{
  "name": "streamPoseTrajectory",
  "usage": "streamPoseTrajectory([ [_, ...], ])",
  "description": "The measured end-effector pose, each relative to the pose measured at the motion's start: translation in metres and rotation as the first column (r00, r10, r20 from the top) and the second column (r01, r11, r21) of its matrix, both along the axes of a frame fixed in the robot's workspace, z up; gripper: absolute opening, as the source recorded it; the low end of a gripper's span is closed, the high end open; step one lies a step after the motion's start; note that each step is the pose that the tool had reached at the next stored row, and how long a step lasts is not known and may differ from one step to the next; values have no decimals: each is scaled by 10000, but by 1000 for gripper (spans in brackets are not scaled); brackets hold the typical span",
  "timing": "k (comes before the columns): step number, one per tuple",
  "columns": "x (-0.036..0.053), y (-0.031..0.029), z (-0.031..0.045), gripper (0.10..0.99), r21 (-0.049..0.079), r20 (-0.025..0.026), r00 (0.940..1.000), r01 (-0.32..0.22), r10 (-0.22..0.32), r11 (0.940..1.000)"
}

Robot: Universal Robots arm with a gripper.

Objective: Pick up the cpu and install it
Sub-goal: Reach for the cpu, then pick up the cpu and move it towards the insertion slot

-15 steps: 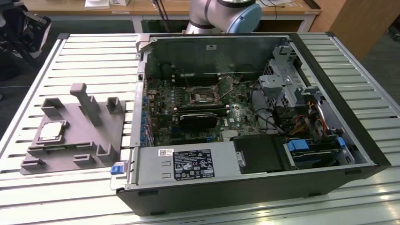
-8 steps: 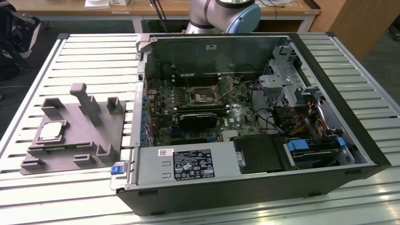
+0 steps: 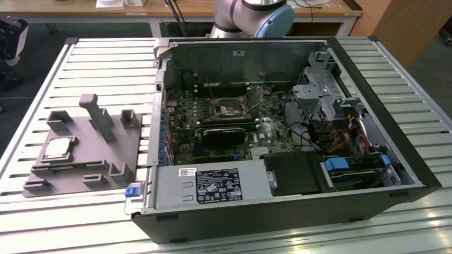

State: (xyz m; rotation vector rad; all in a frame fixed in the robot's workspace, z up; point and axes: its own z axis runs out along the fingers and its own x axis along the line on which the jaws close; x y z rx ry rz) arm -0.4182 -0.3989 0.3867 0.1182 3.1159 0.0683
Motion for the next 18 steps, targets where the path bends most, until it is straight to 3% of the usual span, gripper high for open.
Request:
streamPoseTrajectory([
  [10, -139, 0, -5, 106, 2, 1, 10000, 0, 0, 10000],
  [18, -149, -1, -15, 106, 2, -18, 10000, 0, 0, 10000],
])
